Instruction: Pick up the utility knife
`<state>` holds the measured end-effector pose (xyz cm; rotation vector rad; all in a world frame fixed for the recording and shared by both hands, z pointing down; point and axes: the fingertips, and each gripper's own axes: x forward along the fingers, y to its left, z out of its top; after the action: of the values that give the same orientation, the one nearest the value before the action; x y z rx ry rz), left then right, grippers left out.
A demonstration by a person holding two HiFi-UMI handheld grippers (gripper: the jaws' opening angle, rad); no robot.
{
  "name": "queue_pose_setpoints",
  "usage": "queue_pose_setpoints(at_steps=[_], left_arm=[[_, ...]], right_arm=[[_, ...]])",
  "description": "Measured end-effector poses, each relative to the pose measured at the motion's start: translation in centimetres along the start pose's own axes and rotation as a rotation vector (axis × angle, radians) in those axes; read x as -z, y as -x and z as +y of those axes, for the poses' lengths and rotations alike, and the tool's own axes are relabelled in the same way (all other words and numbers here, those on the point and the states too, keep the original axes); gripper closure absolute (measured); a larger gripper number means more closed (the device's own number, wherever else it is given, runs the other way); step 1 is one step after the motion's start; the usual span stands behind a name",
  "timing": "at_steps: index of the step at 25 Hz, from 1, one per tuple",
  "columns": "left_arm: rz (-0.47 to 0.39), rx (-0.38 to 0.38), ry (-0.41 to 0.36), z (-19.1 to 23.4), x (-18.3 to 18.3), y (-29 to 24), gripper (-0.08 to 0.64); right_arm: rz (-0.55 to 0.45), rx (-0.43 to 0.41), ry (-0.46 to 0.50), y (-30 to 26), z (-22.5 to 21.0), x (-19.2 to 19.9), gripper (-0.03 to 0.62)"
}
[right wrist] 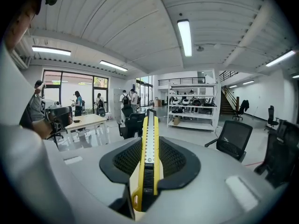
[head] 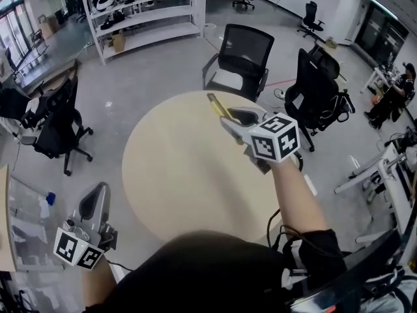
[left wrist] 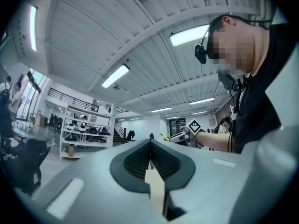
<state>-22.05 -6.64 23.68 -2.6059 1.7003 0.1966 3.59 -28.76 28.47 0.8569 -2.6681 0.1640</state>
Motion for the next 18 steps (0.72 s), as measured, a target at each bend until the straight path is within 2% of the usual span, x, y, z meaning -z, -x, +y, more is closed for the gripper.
queue_pose_setpoints(at_steps=[4,9,15,18], left_arm=[[-0.026,-0.021,-0.017,-5.5,-1.4,-1.0,0.56],[-0.061,-0.011,0.033,-12.4,-1.1,-2.8,0.56],[-0.035,0.022,0.086,-20.4,0.9,-6.4,0.56],[-0.01,0.04,0.079,-23.2,1.2,-7.4,0.56]], right_arm=[[-0.036,-0.013,0.012,5.8,-2.6,0.7,0.463],[-0.031,-0.017,0.024,12.5,-6.0,3.3,0.463],[-0.033,-0.026,-0.002,19.5,-10.2,7.0,0.463],[-0.048,-0.039,-0.019,21.6,-11.1,8.1,0.463]])
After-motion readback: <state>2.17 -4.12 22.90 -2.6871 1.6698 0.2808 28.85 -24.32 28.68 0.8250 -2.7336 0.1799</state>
